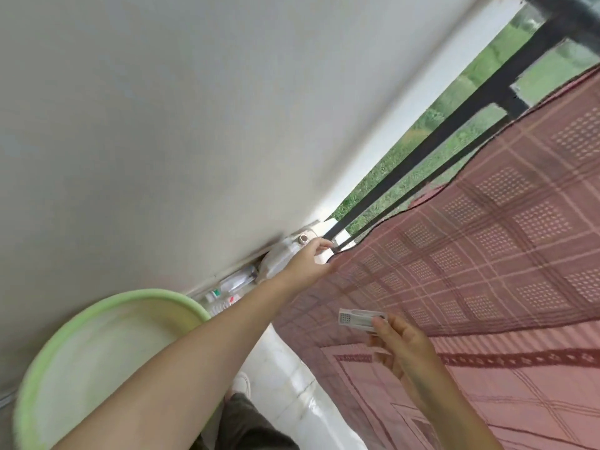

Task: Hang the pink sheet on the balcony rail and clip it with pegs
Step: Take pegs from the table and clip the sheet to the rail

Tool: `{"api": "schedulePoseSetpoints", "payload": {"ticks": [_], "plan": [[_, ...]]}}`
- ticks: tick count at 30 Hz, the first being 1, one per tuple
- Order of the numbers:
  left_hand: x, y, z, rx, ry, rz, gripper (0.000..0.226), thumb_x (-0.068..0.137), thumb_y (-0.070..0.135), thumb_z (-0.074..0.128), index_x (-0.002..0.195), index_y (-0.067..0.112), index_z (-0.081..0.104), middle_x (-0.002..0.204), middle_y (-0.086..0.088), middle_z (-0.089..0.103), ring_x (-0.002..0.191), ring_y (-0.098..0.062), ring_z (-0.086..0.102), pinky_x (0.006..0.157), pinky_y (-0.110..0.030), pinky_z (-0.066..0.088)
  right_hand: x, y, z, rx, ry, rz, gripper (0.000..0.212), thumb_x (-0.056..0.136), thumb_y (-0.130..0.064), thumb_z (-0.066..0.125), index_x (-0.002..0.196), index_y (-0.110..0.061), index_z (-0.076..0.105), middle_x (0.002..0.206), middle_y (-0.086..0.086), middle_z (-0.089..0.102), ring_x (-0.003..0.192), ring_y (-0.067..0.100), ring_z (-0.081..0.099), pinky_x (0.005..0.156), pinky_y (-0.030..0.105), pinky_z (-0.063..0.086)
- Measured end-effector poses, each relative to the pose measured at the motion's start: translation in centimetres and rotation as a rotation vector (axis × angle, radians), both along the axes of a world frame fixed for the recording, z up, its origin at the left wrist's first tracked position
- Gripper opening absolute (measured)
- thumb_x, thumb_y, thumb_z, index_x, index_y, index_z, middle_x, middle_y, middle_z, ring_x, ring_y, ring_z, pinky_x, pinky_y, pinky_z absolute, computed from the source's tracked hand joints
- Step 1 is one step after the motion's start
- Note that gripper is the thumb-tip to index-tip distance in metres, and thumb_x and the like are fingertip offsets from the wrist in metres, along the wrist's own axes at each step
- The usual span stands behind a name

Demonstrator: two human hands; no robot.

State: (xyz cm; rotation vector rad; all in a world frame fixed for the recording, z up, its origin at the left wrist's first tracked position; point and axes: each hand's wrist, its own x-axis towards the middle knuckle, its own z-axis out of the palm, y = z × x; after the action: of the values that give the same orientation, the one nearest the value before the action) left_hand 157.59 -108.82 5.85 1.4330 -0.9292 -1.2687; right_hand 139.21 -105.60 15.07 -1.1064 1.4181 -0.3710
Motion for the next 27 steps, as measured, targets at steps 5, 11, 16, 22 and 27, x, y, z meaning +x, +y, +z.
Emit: {"api": "schedulePoseSetpoints", "payload": {"ticks": [5, 11, 16, 22, 27], "plan": [[1.1, -1.8, -2.0, 0.02, 0.114, -0.153, 0.018, 0.086, 0.026, 0.062, 0.068, 0.023, 0.059, 0.068, 0.012, 0.058, 0.06, 0.009, 0.052, 0.062, -0.01, 0.038, -0.4, -1.6, -1.3, -0.002, 0.08, 0.055, 0.012, 0.087, -0.013, 0.057, 0.093, -0.01, 0.067, 0.07, -0.001, 0.07, 0.06, 0.007, 0.062, 0.053, 0.02, 0.05], [0.6, -5.1, -2.7, 0.061, 0.286, -0.33, 0.008, 0.088, 0.018, 0.059, 0.084, 0.015, 0.065, 0.085, 0.003, 0.062, 0.083, -0.008, 0.056, 0.092, -0.028, 0.041, 1.1, -3.2, -2.7, 0.057, 0.14, 0.126, 0.01, 0.087, -0.01, 0.058, 0.091, -0.009, 0.067, 0.067, 0.0, 0.069, 0.058, 0.006, 0.061, 0.054, 0.02, 0.048], [0.5, -7.5, -2.9, 0.217, 0.448, -0.635, 0.022, 0.086, 0.016, 0.05, 0.067, 0.017, 0.06, 0.07, 0.005, 0.056, 0.067, -0.004, 0.051, 0.072, -0.02, 0.042, 2.5, -4.8, -2.1, 0.03, 0.132, 0.224, 0.011, 0.088, -0.01, 0.055, 0.093, -0.011, 0.066, 0.073, -0.002, 0.07, 0.062, 0.005, 0.061, 0.056, 0.017, 0.049], [1.0, -7.1, -2.8, 0.131, 0.443, -0.473, 0.026, 0.089, 0.0, 0.05, 0.073, 0.01, 0.068, 0.065, 0.005, 0.063, 0.065, -0.003, 0.057, 0.069, -0.013, 0.048, 2.8, -5.1, -1.0, -0.037, 0.2, 0.382, 0.016, 0.085, -0.01, 0.062, 0.088, -0.025, 0.069, 0.088, -0.002, 0.073, 0.077, 0.007, 0.065, 0.069, 0.019, 0.052], [-1.1, -4.0, -3.6, 0.018, 0.458, 0.03, 0.017, 0.087, -0.002, 0.054, 0.103, -0.002, 0.062, 0.08, -0.006, 0.067, 0.072, -0.012, 0.061, 0.074, -0.026, 0.051, 5.8, -5.0, 1.9, -0.238, 0.361, 0.694, 0.022, 0.077, -0.031, 0.069, 0.098, -0.039, 0.065, 0.094, -0.017, 0.07, 0.087, -0.003, 0.065, 0.076, 0.015, 0.051]]}}
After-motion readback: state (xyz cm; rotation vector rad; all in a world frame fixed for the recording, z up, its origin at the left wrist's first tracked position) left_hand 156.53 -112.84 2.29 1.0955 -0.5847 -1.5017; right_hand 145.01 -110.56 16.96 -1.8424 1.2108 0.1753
